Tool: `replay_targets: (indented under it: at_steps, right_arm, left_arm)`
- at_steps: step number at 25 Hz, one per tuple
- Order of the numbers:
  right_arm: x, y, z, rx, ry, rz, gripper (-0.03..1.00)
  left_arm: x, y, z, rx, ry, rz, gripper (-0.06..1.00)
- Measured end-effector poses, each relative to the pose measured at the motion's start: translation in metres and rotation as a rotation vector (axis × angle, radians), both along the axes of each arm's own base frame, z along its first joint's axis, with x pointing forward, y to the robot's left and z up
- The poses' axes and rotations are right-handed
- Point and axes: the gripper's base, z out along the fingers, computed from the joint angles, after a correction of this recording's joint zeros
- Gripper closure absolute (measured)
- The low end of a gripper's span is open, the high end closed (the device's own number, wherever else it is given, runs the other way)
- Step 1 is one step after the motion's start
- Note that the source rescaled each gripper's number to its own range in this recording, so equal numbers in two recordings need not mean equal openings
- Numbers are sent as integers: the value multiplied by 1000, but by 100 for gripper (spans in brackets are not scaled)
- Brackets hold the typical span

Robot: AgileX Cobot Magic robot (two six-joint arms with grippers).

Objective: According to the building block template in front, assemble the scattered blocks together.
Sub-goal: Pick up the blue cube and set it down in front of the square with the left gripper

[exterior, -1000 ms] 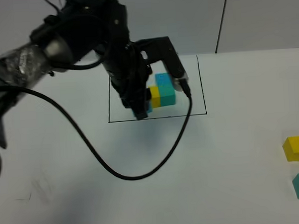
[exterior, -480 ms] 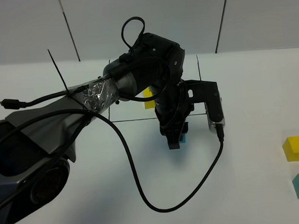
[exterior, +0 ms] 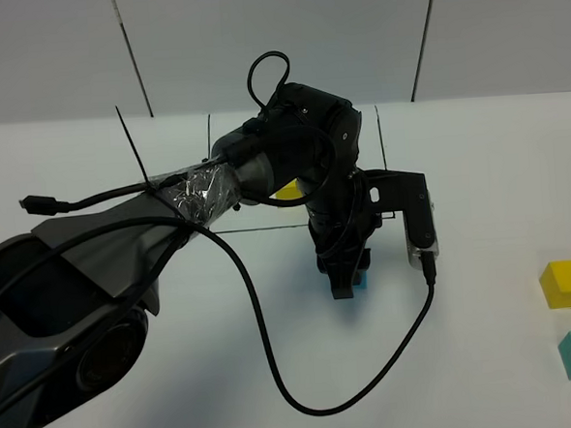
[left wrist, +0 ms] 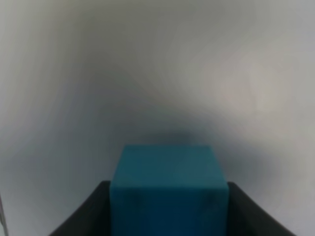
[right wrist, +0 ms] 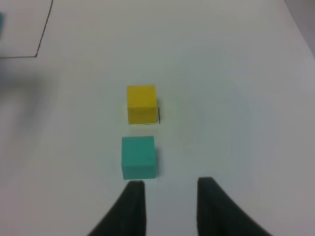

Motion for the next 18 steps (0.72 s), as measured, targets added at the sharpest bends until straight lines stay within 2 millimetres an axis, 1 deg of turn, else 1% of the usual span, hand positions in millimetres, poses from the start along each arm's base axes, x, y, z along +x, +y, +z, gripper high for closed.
replay_targets:
  at_steps: [6,18]
  right_arm:
    - [0,0,0,0,0,0,97]
    - [0,0,0,0,0,0,97]
  left_arm:
    - [0,-1,-18,23,31,0,94]
    - [0,2,-19,61,32,-10,94]
